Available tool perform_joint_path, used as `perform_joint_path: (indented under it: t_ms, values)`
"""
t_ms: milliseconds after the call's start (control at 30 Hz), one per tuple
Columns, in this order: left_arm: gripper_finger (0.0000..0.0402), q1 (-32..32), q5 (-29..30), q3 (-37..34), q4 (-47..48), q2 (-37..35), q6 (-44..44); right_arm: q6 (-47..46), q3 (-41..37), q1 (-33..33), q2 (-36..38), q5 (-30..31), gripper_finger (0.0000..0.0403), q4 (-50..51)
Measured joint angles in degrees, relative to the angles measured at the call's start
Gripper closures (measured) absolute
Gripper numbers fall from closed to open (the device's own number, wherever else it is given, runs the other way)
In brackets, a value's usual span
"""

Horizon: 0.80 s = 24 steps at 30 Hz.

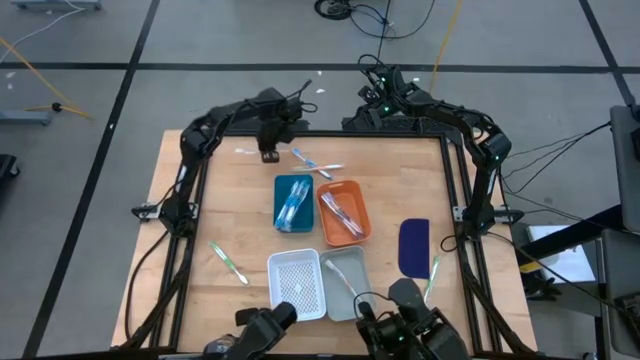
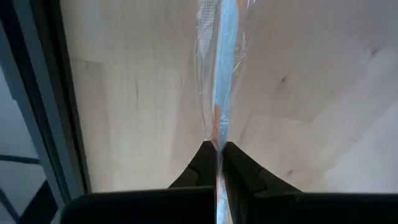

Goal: Pick & Place Toothbrushes
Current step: Put the orange toothbrush into the gray bin

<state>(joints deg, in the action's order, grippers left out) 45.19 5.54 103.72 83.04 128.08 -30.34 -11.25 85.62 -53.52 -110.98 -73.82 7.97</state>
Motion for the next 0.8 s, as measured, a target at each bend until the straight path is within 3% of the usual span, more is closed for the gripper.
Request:
perform_joint_path:
  t_ms: [167, 800]
  values:
    - [0.0401, -0.3, -2.7, 0.5, -1.2, 1.1, 1.0, 0.1, 0.0, 0.0, 0.0, 0.0, 0.0229, 0.0]
    - [0.0402, -1.8, -2.6, 4.7, -7.2, 3.1, 1.7, 1.7, 0.0, -0.7, 6.9, 0.3, 0.0229, 0.3]
